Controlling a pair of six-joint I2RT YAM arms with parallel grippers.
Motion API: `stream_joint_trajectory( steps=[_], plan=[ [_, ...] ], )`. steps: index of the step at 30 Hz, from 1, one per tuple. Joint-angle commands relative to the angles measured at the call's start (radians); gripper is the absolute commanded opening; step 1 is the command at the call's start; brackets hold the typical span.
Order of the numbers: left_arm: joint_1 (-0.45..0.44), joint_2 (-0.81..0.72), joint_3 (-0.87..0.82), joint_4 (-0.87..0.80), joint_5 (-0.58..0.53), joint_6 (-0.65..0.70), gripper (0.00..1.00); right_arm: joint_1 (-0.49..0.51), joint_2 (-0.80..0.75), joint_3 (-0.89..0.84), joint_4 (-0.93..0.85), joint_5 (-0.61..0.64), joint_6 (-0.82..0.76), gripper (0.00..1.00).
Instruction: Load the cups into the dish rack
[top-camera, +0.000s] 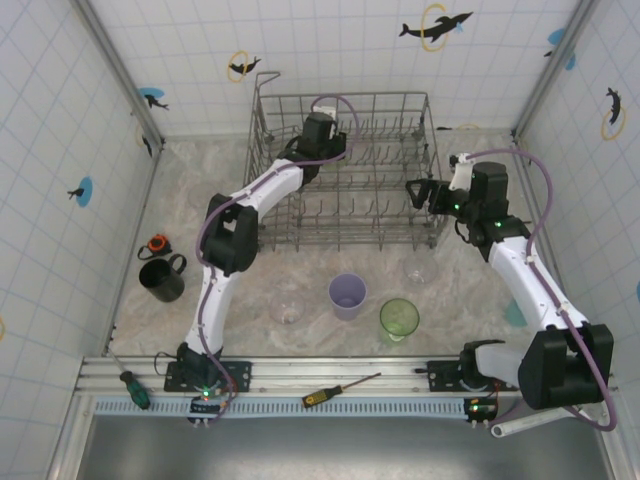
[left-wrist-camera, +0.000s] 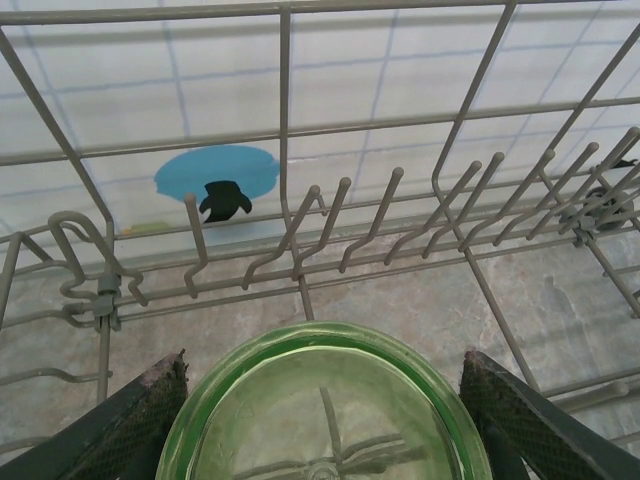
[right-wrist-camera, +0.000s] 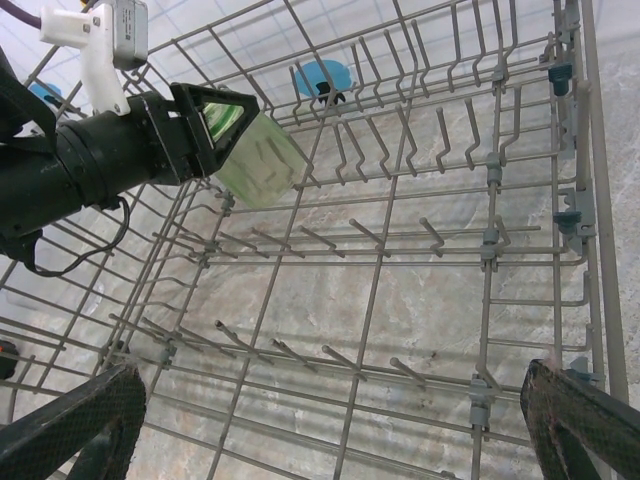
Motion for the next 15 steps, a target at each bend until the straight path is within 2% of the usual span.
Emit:
stream_joint_trajectory(
  steps=[1,3,4,9,11,12,13,15],
  plan=[
    [0.008,0.052,-0.008,-0.042,-0.043,0.011,0.41,-0.004,-0.009,-0.010,-0.002,-0.009,0.011,1.00],
    [0.009,0.053,-0.009,-0.042,-0.049,0.010,0.56,-0.004,-0.015,-0.009,-0.002,-0.009,0.016,1.00],
    [0.009,0.051,-0.009,-0.041,-0.054,0.008,0.59,-0.004,-0.018,-0.008,-0.003,-0.006,0.020,1.00],
    [0.008,0.032,-0.017,-0.036,-0.070,0.006,0.60,-0.004,-0.036,-0.012,-0.009,-0.013,0.037,1.00],
    [0.008,0.015,-0.033,-0.023,-0.076,0.005,0.60,-0.004,-0.047,-0.018,-0.007,-0.008,0.041,1.00],
    [0.008,0.002,-0.051,-0.009,-0.078,0.010,0.57,-0.004,-0.052,-0.021,-0.008,-0.006,0.044,1.00],
    [0.007,-0.006,-0.070,0.012,-0.084,0.024,0.48,-0.004,-0.055,-0.021,-0.011,-0.003,0.042,1.00],
    [0.005,-0.044,-0.094,0.037,-0.106,0.061,0.42,-0.004,-0.062,-0.023,-0.014,-0.001,0.043,1.00]
  ],
)
